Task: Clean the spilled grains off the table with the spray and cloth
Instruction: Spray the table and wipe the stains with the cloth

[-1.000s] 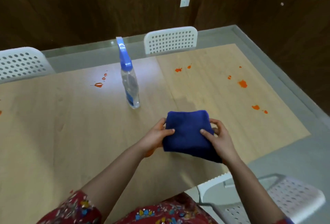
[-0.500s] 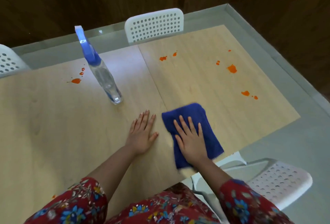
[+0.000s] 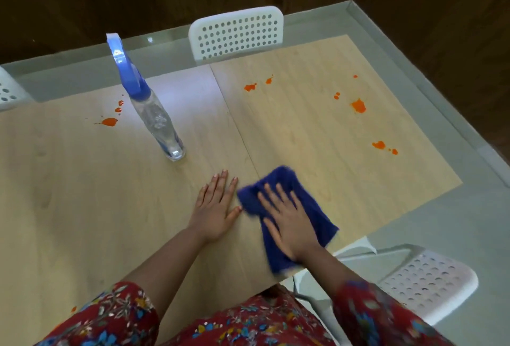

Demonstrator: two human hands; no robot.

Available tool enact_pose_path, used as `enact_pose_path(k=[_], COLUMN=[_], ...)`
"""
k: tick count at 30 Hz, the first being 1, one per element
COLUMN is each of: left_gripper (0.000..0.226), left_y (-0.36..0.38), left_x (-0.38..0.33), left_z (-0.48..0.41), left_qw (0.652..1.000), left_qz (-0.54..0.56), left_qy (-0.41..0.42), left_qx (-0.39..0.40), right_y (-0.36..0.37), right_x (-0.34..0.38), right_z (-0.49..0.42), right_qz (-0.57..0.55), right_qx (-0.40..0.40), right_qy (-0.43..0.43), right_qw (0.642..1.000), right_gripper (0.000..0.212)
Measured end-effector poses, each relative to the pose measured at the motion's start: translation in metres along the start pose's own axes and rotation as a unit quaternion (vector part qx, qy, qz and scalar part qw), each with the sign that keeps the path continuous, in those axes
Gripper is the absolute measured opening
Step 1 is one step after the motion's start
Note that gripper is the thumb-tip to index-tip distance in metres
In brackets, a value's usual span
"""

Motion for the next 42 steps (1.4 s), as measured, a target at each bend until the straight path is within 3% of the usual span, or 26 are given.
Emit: enact_pose_path(k=[2,3,6,8,10,11,13,15,17,19,21,23,25,26,28,29,32,35,37,39,40,41,42], left_gripper=[0.081,0.079,0.077,0.078,0.079,0.080,0.081,0.079,0.077,0.077,0.076,0.075,0.075,0.075,0.075,0.074,0.076,0.085,0.079,0.071,0.068,0.065,0.062], left_y=[0.000,0.000,-0.001,0.000,0.000,0.000,-0.002,-0.003,-0.002,-0.001,-0.001,0.000,0.001,0.000,-0.002,-0.003,-0.004,-0.011,-0.025,-0.042,-0.048,-0.053,-0.057], left_x=[0.000,0.000,0.000,-0.001,-0.001,-0.001,0.000,-0.001,-0.001,0.000,0.000,0.001,0.001,0.001,0.001,0.000,-0.002,0.002,0.005,0.006,0.006,0.006,0.008], left_z=[0.000,0.000,0.000,0.000,0.001,0.001,0.000,0.001,0.002,0.000,0.000,0.001,0.002,0.002,0.003,0.003,0.002,0.001,-0.010,-0.031,-0.041,-0.054,-0.066], left_qw=[1.000,1.000,1.000,1.000,1.000,1.000,1.000,1.000,1.000,1.000,1.000,1.000,1.000,1.000,1.000,1.000,1.000,0.999,0.997,0.992,0.989,0.987,0.986], left_qz=[0.004,0.007,0.000,0.003,0.003,0.007,0.013,0.010,0.013,0.011,0.009,0.009,0.014,0.015,0.011,0.012,0.010,0.037,0.050,0.079,0.088,0.091,0.090], left_qy=[0.004,0.006,0.004,0.005,0.011,0.009,0.006,0.013,0.013,0.009,0.007,0.008,0.007,0.004,0.002,0.002,-0.006,-0.020,-0.042,-0.060,-0.064,-0.069,-0.074], left_qx=[0.003,0.005,0.002,0.004,0.011,0.013,0.011,0.015,0.015,0.010,0.005,0.001,0.001,-0.002,-0.006,-0.005,-0.006,-0.003,-0.037,-0.081,-0.096,-0.108,-0.120], right_y=[-0.007,-0.020,-0.056,-0.063,-0.044,-0.024,0.000,-0.012,-0.038,-0.073,-0.085,-0.066,-0.028,-0.017,-0.024,-0.035,-0.076,-0.085,-0.069,-0.040,-0.035,-0.041,-0.049], right_x=[-0.023,-0.050,-0.125,-0.116,-0.066,-0.034,0.001,-0.030,-0.099,-0.158,-0.156,-0.108,-0.049,-0.033,-0.053,-0.079,-0.168,-0.167,-0.130,-0.082,-0.071,-0.080,-0.098], right_z=[0.041,0.049,0.033,-0.002,-0.028,-0.025,0.017,0.051,0.055,0.034,-0.003,-0.033,-0.019,0.002,0.032,0.037,0.021,-0.022,-0.041,-0.030,-0.017,-0.017,-0.025], right_qz=[-0.003,-0.003,-0.004,-0.016,-0.007,0.011,0.045,0.050,0.032,0.014,-0.009,0.000,0.025,0.038,0.045,0.051,0.012,-0.012,-0.004,0.029,0.038,0.039,0.038], right_qx=[0.026,0.001,-0.099,-0.141,-0.119,-0.065,0.036,0.046,-0.006,-0.088,-0.138,-0.114,-0.006,0.043,0.076,0.055,-0.043,-0.116,-0.093,0.007,0.067,0.081,0.063], right_qy=[-0.056,-0.027,0.205,0.276,0.192,0.099,-0.068,-0.106,0.024,0.215,0.298,0.231,0.049,-0.047,-0.134,-0.110,0.128,0.246,0.193,-0.007,-0.097,-0.143,-0.128], right_qw=[0.998,1.000,0.974,0.951,0.974,0.993,0.996,0.992,0.999,0.973,0.945,0.966,0.998,0.997,0.987,0.991,0.991,0.962,0.977,1.000,0.992,0.986,0.989], right_gripper=[0.059,0.060,0.060,0.065,0.064,0.062,0.060,0.062,0.062,0.064,0.070,0.068,0.060,0.058,0.059,0.060,0.059,0.066,0.064,0.059,0.058,0.057,0.057])
Point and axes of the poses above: each hand's wrist, its own z-axis away from the middle knuckle, its own y-axis out of the palm, x = y × z, the point moved 7 cm from there along -z, towards the middle knuckle, and after that the axes turned 14 degrees about -z, right-handed, at the moved point
